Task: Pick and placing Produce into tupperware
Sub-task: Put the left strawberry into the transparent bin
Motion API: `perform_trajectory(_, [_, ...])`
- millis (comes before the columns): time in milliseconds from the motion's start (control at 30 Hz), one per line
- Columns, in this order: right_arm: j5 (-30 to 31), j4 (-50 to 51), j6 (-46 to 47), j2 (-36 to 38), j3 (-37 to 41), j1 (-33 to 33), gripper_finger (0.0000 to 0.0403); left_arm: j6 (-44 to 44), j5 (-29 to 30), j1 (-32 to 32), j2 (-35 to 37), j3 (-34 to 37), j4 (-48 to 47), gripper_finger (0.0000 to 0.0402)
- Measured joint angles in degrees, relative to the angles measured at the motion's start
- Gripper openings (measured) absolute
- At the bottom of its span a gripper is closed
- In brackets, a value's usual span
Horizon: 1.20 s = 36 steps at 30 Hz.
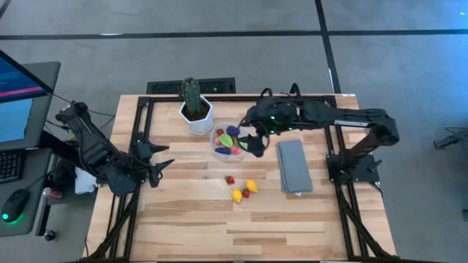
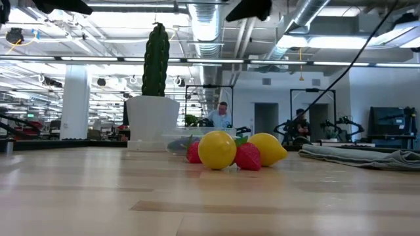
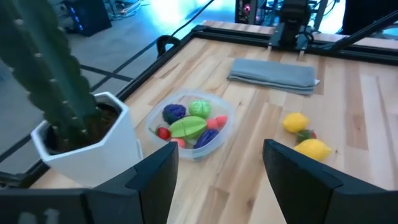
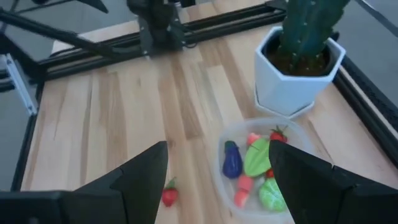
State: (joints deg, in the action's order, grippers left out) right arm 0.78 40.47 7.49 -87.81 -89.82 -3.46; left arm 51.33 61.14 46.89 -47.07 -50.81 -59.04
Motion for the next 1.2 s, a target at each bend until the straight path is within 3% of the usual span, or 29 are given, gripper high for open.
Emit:
perform_trajectory(533, [15.6, 10.9, 5.9, 4.7, 0.1, 17.3, 0.0302, -5.8, -6.0, 0.0, -10.6, 0.0, 14.3, 0.0226])
perform_trajectory(1000, [29.9, 12.6, 14.0, 4.6, 0.1, 32.0, 0.0302, -19.3, -11.9, -0.4, -18.9, 0.0, 24.7, 0.0226])
perform_trajectory(1200, [38.5, 13.6, 19.1, 4.6, 0.1, 38.9, 0.0302, -24.6, -17.3, -4.5, -22.7, 0.0, 28.9, 0.0226])
